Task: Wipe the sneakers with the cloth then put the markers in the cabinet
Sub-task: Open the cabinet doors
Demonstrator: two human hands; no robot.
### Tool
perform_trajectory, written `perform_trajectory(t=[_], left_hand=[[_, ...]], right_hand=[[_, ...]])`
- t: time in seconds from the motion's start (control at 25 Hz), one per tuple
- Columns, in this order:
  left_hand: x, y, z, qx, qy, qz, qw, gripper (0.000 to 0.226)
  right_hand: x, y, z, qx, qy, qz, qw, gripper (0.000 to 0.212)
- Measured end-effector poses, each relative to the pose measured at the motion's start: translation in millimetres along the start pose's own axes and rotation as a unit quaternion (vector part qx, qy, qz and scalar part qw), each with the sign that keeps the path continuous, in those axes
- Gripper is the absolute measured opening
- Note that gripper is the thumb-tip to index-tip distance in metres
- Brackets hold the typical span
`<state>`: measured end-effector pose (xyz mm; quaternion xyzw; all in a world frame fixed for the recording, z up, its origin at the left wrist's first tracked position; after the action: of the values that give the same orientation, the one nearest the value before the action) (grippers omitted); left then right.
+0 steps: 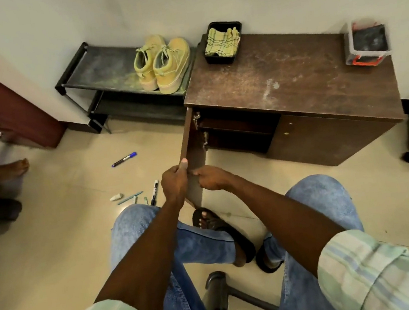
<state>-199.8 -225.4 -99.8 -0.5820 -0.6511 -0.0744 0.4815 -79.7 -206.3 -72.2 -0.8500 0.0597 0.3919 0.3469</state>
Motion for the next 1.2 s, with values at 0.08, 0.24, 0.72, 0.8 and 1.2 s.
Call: perform_trajectory(t=[0.08, 0.24, 0.72, 0.8, 1.2], left_hand=[[-2.2, -7.6, 8.5, 0.019, 0.042, 0.055, 0.997, 0.031], [0.8, -12.6, 16.4, 0.104, 0.104, 0.232, 0.962, 0.032], [75.0, 67.3, -31.5, 0.061, 0.227, 0.33, 0.914, 0.059], [101.0, 108.5, -39.8, -0.048, 0.22, 0.29, 0.93, 0.048], [118.6, 264.8, -57.1, -0.271, 0.063, 0.156, 0.948, 0.08]], right_hand=[[-6.4, 3.5, 9.1, -0.005, -0.007, -0.004, 1.0, 0.056], [2.6, -2.3, 14.2, 0.017, 0.015, -0.015, 1.0, 0.051], [74.7, -78.3, -71.1, 0.195, 0.159, -0.1, 0.963, 0.038], [89.9, -110.4, -90.9, 0.262, 0.174, -0.068, 0.947, 0.027], [202.4, -172.9, -126.3, 0.367, 0.249, -0.128, 0.887, 0.063]])
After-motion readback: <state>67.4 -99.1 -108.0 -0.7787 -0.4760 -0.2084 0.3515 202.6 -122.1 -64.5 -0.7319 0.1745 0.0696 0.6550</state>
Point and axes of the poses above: each hand's wrist, its own z-axis towards the middle knuckle, its own y-axis out of the palm, x = y × z, the point moved 3 cm from there along z, towards the middle knuckle, and after that the axes turned 7 degrees about -y, right-handed, at the moved point
